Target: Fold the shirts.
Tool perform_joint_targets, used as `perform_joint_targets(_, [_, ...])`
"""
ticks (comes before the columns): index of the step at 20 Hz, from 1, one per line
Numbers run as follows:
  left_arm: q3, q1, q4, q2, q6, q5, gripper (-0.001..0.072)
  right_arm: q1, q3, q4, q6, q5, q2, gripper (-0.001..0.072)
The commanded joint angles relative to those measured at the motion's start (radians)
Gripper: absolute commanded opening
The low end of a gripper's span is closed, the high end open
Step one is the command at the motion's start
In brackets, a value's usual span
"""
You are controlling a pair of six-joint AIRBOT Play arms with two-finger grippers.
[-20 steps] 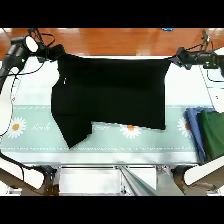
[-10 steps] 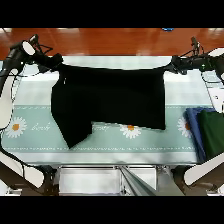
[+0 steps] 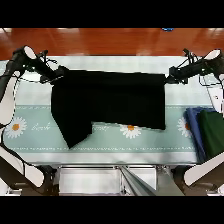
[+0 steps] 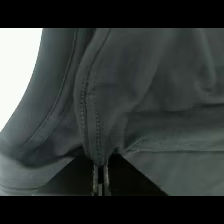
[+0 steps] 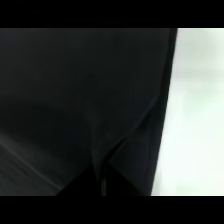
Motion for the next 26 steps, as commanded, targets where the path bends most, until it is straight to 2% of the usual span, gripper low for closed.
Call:
perform_joint_targets(1, [0.000,0.002,-0.001,-0.016,0.008,-0.025,0.0017,0.015,-0.004,-0.076,0.049,0.033,0.000,0.0030])
perform_joint_targets(4, [0.000,0.002,-0.001,-0.016,0.008,-0.047,0.0018,0.018,-0.004,-0.129,0.085,0.052,0.000,0.0035])
perform_joint_targets(5, [0.000,0.002,-0.001,-0.016,0.008,-0.069,0.0102,0.018,-0.004,-0.129,0.104,0.055,0.000,0.0125])
perform_joint_targets(6, [0.000,0.002,0.000,-0.015,0.008,-0.100,0.0368,0.018,-0.004,-0.129,0.124,0.061,0.000,0.0339])
perform_joint_targets(7, [0.000,0.003,0.003,-0.013,0.010,-0.134,0.0507,0.018,-0.004,-0.125,0.127,0.078,0.000,0.0417])
perform_joint_targets(11, [-0.002,0.050,0.011,0.057,0.054,-0.234,0.0509,-0.019,-0.004,-0.168,0.147,0.148,0.056,0.0417])
perform_joint_targets(13, [-0.042,0.087,0.012,0.114,0.107,-0.286,0.0509,-0.046,-0.027,-0.193,0.157,0.115,0.125,0.0417])
perform_joint_targets(14, [-0.087,0.111,0.011,0.146,0.106,-0.304,0.0509,-0.061,-0.073,-0.195,0.162,0.074,0.171,0.0417])
perform_joint_targets(16, [-0.271,0.171,0.011,0.264,0.107,-0.256,0.0509,-0.093,-0.249,-0.191,0.140,-0.016,0.293,0.0417])
perform_joint_targets(18, [-0.508,0.254,0.003,0.416,0.106,-0.131,0.0509,-0.141,-0.498,-0.163,0.091,-0.130,0.444,0.0417])
perform_joint_targets(21, [-0.891,0.443,-0.185,0.628,0.120,0.016,0.0509,-0.233,-0.910,-0.037,0.000,-0.396,0.724,0.0417])
perform_joint_targets(24, [-1.141,0.566,-0.483,0.722,0.318,0.068,0.0509,-0.280,-1.148,0.135,-0.108,-0.431,0.905,0.0417])
perform_joint_targets(26, [-1.207,0.576,-0.546,0.723,0.368,0.080,0.0509,-0.274,-1.212,0.189,-0.128,-0.420,0.963,0.0417])
